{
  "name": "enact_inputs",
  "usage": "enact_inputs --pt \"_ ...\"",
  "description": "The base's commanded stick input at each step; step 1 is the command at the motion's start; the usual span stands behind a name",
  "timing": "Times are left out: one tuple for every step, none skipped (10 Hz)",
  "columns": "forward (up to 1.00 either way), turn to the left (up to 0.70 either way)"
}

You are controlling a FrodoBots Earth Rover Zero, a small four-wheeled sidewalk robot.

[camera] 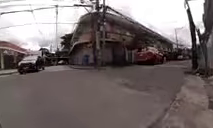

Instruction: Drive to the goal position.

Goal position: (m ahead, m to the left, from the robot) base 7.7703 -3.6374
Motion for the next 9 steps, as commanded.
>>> enact_inputs --pt "0.70 -0.35" --pt "0.70 -0.35" --pt "0.70 -0.35" --pt "0.70 -0.35" --pt "0.70 -0.31" --pt "0.70 -0.12" --pt "0.70 0.00" --pt "0.70 0.00" --pt "0.70 0.00"
